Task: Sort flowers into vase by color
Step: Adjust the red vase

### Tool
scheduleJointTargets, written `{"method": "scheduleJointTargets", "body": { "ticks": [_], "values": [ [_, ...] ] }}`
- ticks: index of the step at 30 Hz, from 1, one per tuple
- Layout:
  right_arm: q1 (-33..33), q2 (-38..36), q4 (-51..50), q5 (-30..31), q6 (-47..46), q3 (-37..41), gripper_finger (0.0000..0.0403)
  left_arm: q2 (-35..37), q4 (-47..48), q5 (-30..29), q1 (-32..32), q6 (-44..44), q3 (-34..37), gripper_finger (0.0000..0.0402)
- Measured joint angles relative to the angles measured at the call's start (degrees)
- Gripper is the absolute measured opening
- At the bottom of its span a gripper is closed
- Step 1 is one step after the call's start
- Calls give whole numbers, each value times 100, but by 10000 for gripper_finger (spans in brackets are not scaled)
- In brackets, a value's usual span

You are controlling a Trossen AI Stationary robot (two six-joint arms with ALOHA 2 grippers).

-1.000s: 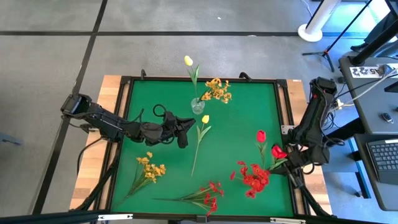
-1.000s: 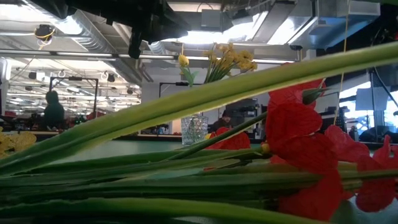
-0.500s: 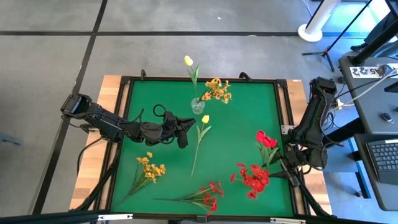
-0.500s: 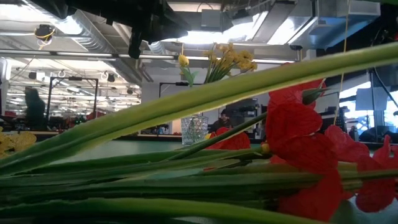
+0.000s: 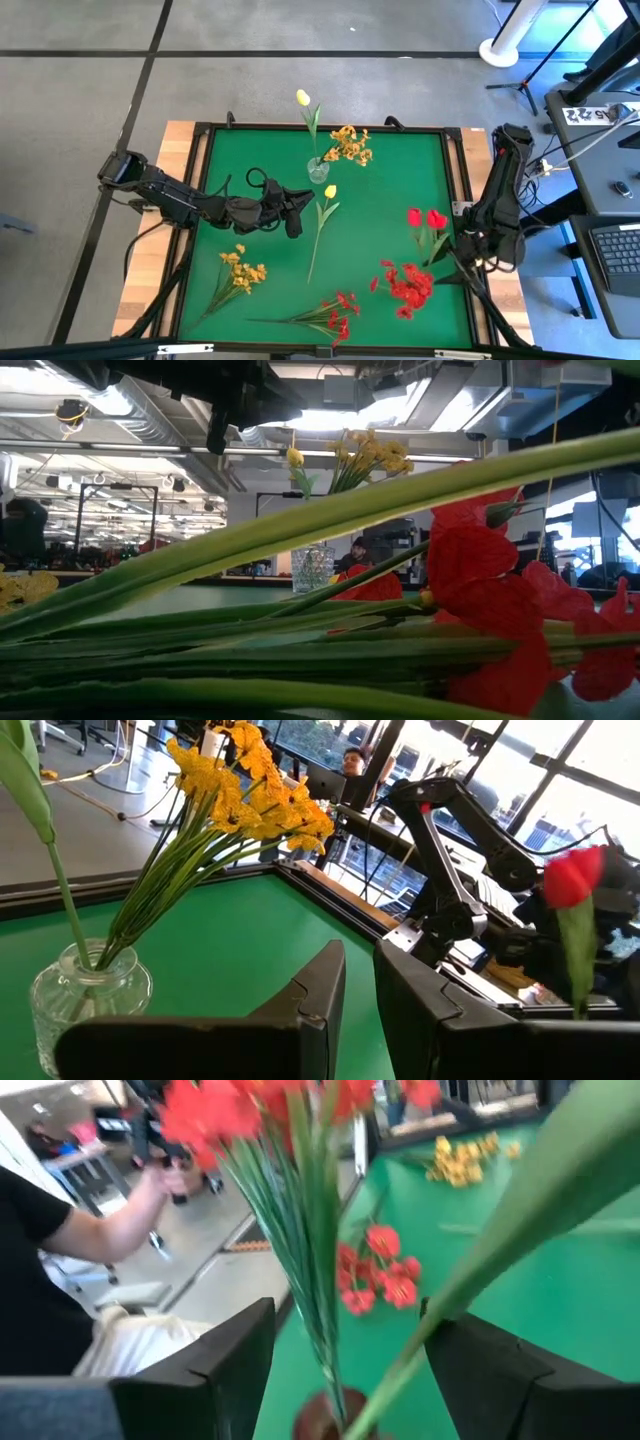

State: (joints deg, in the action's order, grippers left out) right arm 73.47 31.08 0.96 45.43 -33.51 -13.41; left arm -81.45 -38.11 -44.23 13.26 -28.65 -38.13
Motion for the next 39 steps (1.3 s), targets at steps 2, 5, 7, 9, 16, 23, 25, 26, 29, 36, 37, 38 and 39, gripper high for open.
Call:
{"method": "scheduleJointTargets", "body": {
  "ticks": [2, 5, 7, 9, 16, 23, 25, 26, 29, 36, 37, 38, 39],
  "values": [
    [0, -33, -345, 2, -256, 0, 250, 0, 0, 0, -2, -31, 0, 55],
    [0, -61, -748, 3, -573, 0, 250, 0, 0, 1, 0, -40, 0, 55],
    [0, -60, -925, 3, -691, 0, 250, 0, 0, 0, -1, -77, 0, 55],
    [0, -60, -984, 4, -712, 0, 250, 0, 0, 0, -2, -84, 0, 55],
    [0, -60, -1017, -66, -758, 0, 250, 0, 0, 0, 0, -100, 0, 55],
    [0, -58, -1246, -166, -1033, -4, 250, 0, 0, 0, -2, -97, 0, 55],
    [0, -58, -1247, -123, -1039, -4, 250, 0, -2, 0, 0, -97, 0, 55],
    [0, -58, -1247, -102, -1039, -4, 250, 0, 0, 0, 0, -97, 0, 55],
    [-11, -58, -1255, 16, -1133, -4, 250, 0, -1, 2, 0, -97, 0, 55],
    [-74, 83, -1308, 452, -1410, -4, 250, 0, -2, 2, -1, -88, 0, 55],
    [-156, 122, -1309, 439, -1450, -4, 250, 0, 0, 2, -2, -86, 0, 55],
    [-263, 166, -1312, 378, -1497, -4, 250, 0, -1, 1, -1, -85, 0, 55],
    [-389, 208, -1317, 282, -1561, -4, 250, 0, 0, 0, 0, -79, 0, 55]
  ]
}}
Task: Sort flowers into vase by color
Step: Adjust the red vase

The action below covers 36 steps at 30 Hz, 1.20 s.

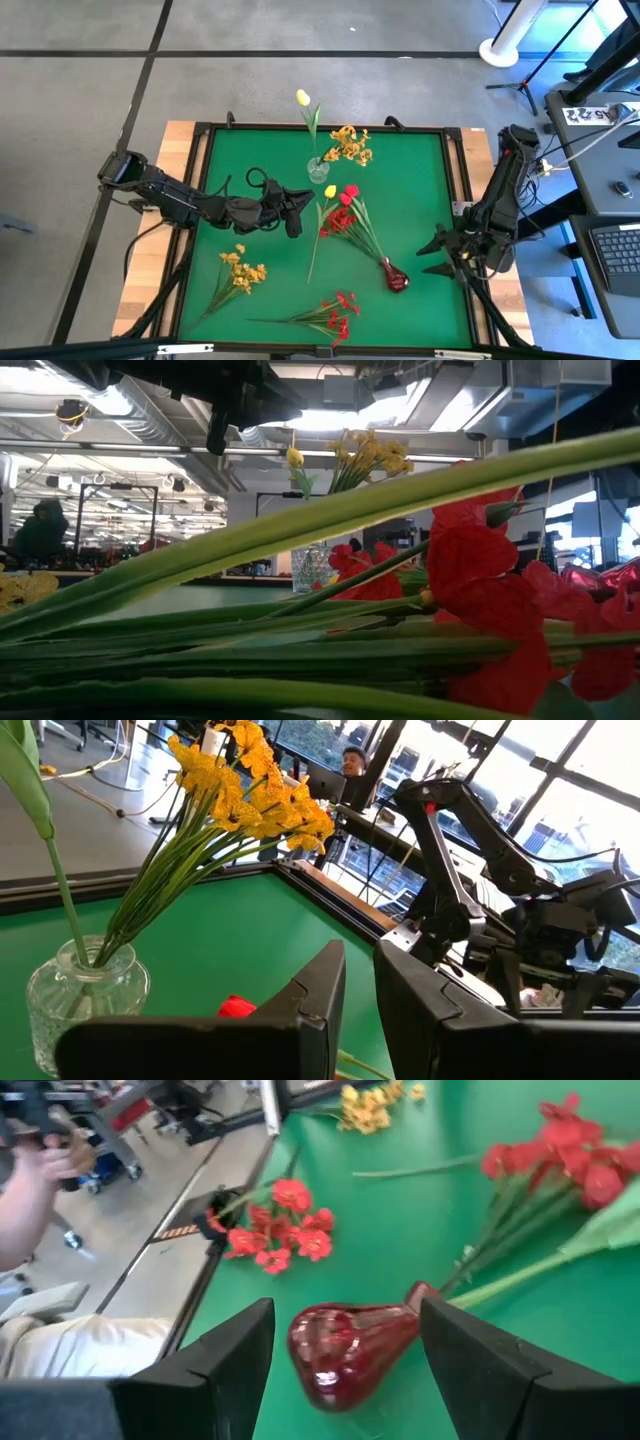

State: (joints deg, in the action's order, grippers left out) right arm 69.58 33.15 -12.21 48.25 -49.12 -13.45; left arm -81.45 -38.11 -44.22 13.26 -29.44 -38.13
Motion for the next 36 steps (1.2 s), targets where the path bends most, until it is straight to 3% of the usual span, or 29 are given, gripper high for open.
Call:
{"method": "scheduleJointTargets", "body": {
  "ticks": [18, 22, 28, 36],
  "values": [
    [-2970, 859, 42, -3708, -554, -217, 250, 0, 321, 65, 2, -43, 0, 55],
    [-3337, 1222, -490, -4031, -265, -793, 250, 0, 351, 65, 2, -41, 0, 55],
    [-3713, 2196, -1564, -4036, -51, -1660, 250, 0, 503, 65, 2, -47, 0, 55],
    [-4198, 3840, -1623, -4496, -103, -2305, 250, 0, 650, 121, 2, -154, 0, 55]
  ]
}}
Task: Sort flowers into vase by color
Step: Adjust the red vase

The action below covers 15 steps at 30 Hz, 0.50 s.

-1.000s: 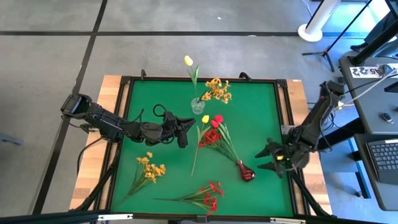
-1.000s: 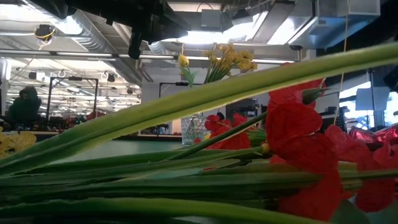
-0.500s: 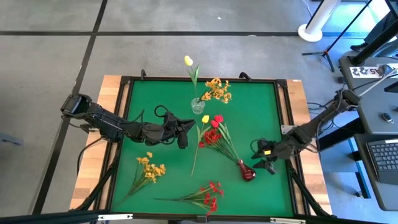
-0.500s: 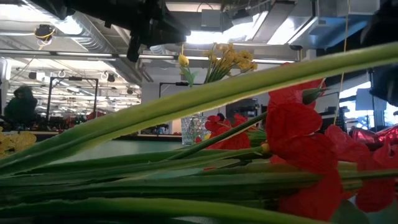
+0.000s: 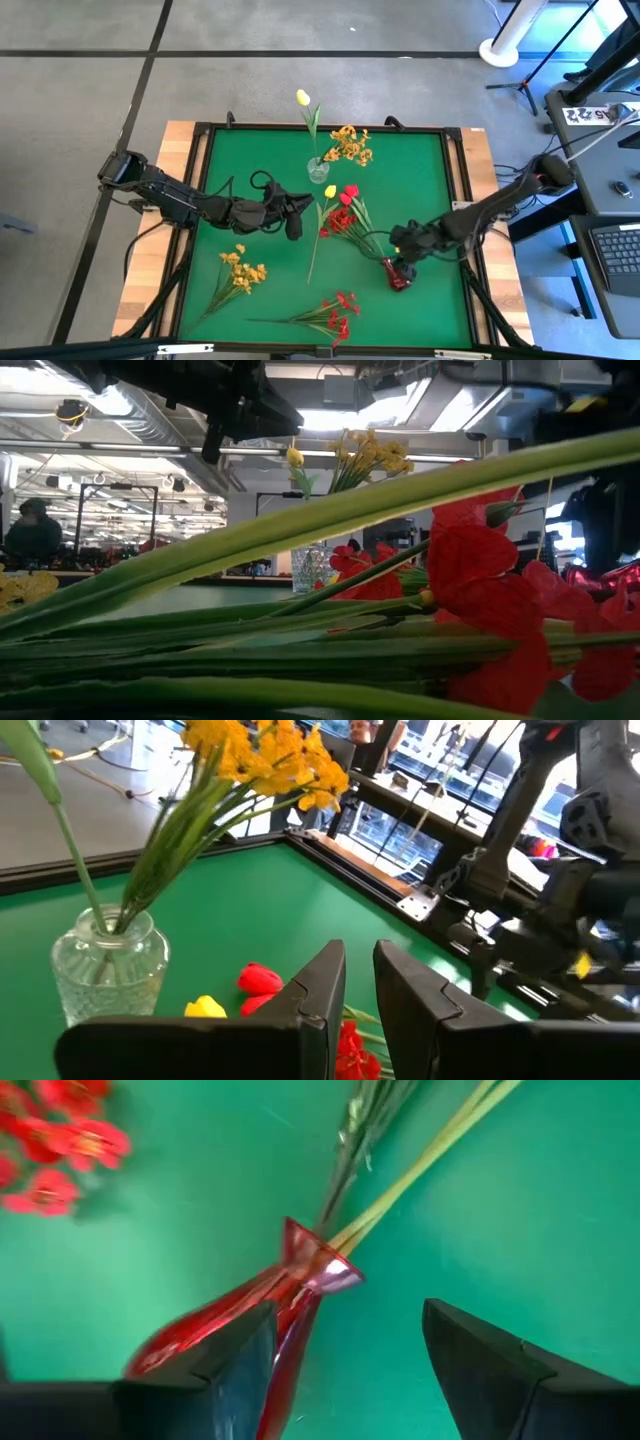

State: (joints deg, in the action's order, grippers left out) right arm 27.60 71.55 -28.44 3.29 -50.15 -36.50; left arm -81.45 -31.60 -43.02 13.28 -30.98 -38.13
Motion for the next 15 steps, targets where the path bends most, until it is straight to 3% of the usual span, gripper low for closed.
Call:
{"method": "scheduleJointTargets", "body": {
  "ticks": [8, 15],
  "values": [
    [-116, 902, 359, -411, -4, -463, 250, 0, 114, 72, 0, 0, 0, 55],
    [-112, 1093, 340, -508, -115, -574, 250, 0, 287, 75, 2, -26, 0, 55]
  ]
}}
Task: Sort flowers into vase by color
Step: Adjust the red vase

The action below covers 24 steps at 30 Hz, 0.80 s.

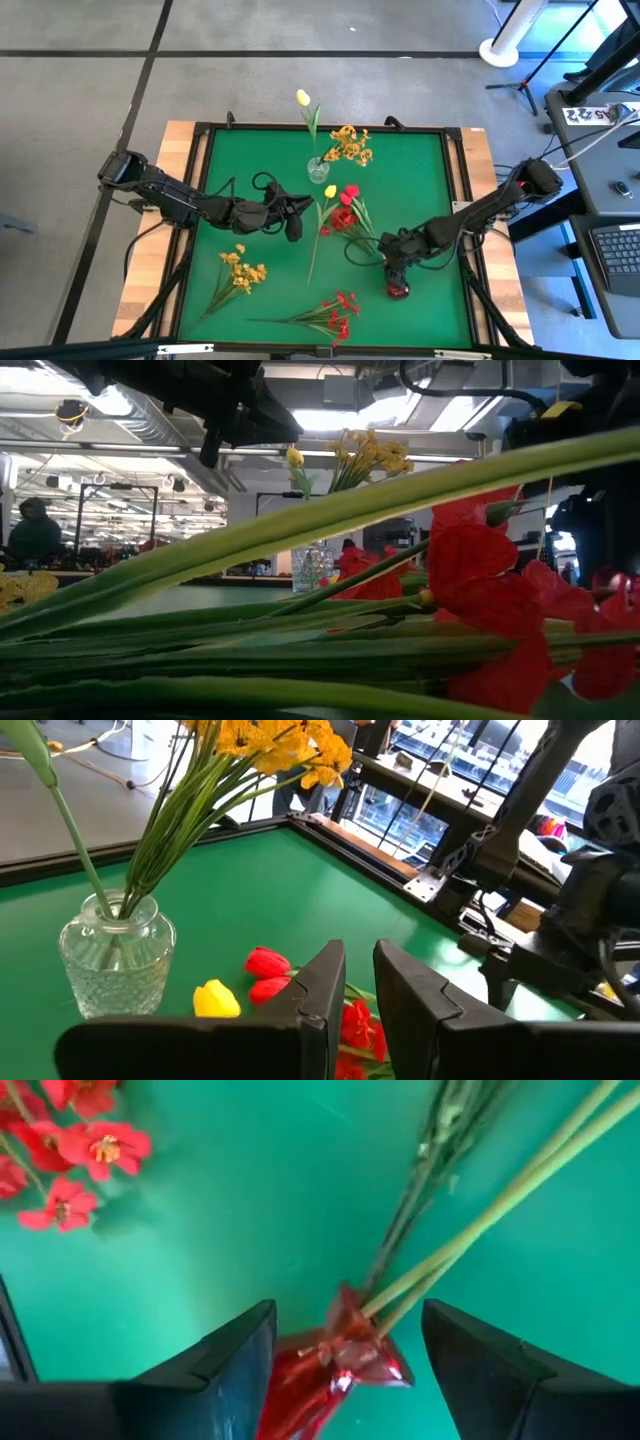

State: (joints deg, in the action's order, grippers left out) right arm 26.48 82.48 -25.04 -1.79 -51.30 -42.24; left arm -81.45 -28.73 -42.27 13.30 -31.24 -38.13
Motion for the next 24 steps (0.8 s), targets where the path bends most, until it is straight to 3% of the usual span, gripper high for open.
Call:
{"method": "scheduleJointTargets", "body": {
  "ticks": [13, 24],
  "values": [
    [2, 479, -199, -124, 13, -19, 248, 0, 67, -2, -2, 6, 0, 55],
    [2, 422, -657, -331, 63, -26, 173, 0, 90, -2, 0, 0, 0, 55]
  ]
}}
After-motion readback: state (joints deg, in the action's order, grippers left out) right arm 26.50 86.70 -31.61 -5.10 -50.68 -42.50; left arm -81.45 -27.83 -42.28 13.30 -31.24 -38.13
